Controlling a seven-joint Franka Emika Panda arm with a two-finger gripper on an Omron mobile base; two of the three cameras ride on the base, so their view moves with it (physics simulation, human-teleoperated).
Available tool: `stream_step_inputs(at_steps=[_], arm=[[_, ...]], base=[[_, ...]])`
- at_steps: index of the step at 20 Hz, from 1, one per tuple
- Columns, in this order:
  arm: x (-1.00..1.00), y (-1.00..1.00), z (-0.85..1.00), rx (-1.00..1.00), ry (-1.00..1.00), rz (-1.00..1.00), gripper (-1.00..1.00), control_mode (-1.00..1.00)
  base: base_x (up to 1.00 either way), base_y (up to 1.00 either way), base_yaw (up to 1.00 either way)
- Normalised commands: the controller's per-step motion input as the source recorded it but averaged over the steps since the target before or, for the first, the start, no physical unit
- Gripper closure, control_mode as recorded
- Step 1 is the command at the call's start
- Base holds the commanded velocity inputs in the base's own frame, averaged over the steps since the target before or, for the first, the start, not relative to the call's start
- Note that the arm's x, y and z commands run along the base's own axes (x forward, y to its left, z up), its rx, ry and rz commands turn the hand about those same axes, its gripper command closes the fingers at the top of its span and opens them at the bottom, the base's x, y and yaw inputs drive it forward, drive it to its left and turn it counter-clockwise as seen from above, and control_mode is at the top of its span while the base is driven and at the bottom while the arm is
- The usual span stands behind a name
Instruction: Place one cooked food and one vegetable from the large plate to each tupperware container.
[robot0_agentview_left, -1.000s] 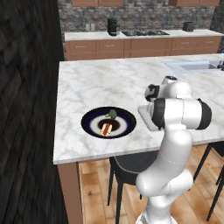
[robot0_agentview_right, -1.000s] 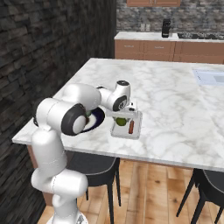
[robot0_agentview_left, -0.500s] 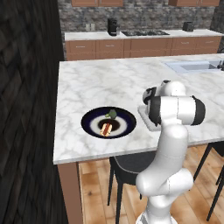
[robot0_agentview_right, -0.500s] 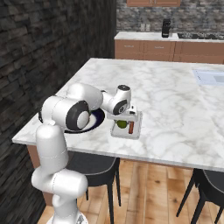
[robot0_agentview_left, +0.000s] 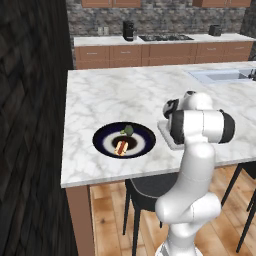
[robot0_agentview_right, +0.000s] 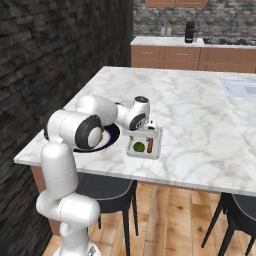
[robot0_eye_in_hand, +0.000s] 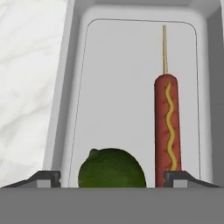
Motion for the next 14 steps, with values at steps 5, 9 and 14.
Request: stream_step_inputs(at_steps=[5,9,14], arm=[[-0.28,0.10,0.62,-0.01,0.00,0.00,-1.00,-1.00],[-0.73,0.86,0.77,-0.02,-0.04,0.00,-1.00,-1.00],[-0.63,1.00,0.41,-0.01,-0.02,-0.17,-1.00,-1.00]], base=[[0.00,0.00,0.00],[0.00,0.00,0.00],[0.00,0.00,0.00]])
